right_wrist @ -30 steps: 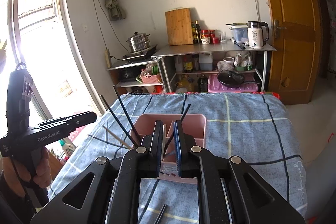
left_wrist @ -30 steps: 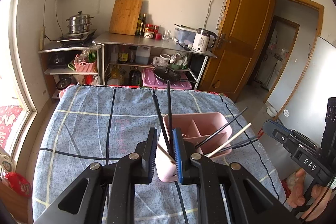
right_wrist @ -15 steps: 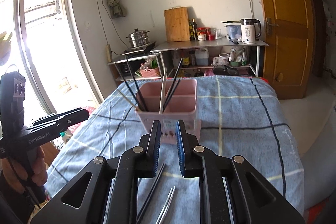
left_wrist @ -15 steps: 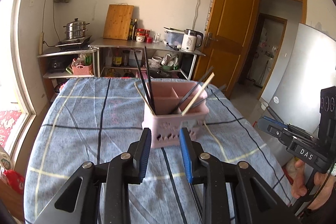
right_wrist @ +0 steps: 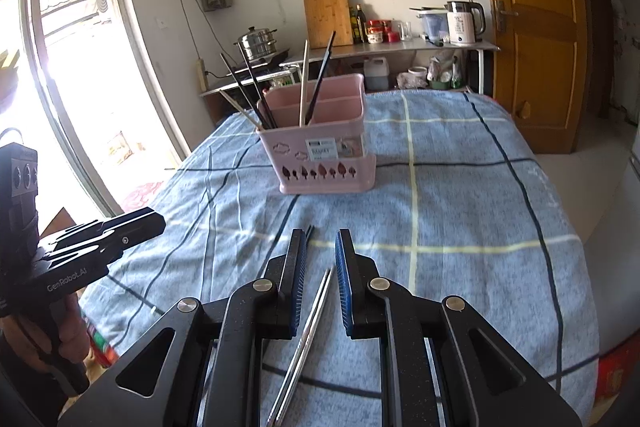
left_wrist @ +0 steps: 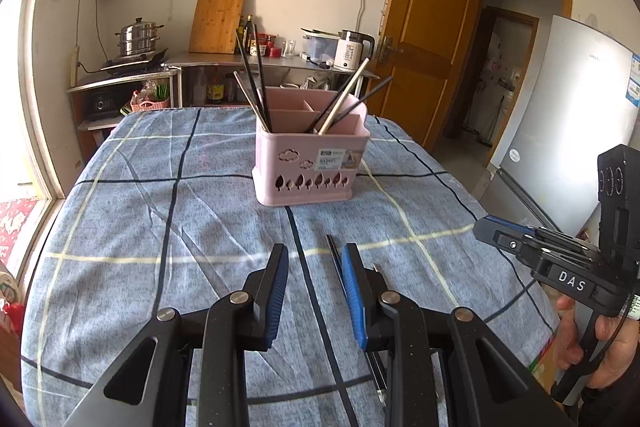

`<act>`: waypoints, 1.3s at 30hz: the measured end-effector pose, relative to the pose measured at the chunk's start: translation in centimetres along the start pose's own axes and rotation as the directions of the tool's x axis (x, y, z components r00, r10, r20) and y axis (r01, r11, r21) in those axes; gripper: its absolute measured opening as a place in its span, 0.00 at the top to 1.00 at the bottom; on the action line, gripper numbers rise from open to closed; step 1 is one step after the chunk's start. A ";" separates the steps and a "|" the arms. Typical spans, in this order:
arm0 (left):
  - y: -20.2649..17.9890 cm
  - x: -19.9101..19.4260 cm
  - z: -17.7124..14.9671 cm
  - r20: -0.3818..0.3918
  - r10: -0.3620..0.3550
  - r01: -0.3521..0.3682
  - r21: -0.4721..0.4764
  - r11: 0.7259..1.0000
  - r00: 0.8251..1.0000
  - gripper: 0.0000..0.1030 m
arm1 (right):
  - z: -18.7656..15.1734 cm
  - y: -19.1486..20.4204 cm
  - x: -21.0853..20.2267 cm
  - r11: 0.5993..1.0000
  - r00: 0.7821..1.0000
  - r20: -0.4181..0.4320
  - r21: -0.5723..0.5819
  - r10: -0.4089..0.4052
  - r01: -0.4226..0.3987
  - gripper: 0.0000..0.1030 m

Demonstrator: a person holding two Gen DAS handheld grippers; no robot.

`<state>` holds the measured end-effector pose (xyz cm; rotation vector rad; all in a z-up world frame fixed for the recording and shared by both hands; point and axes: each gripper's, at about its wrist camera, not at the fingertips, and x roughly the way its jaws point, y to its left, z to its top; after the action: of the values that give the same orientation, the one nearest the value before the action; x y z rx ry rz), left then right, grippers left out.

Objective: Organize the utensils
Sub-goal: 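Move both tools back to the black and metal chopsticks on the cloth, then close the left tool on a black chopstick while the right tool grasps another black chopstick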

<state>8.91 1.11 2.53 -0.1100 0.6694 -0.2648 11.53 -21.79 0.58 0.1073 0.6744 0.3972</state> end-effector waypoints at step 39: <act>-0.4 14.9 -2.3 -0.302 0.002 -0.014 -0.038 0.999 0.953 0.73 | -2.1 -1.3 5.8 0.999 0.991 -0.133 0.049 0.024 -0.018 0.85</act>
<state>18.62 -3.47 -8.07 -0.1061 0.9804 -0.2628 14.72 -20.83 -4.76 0.1339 0.8156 0.4111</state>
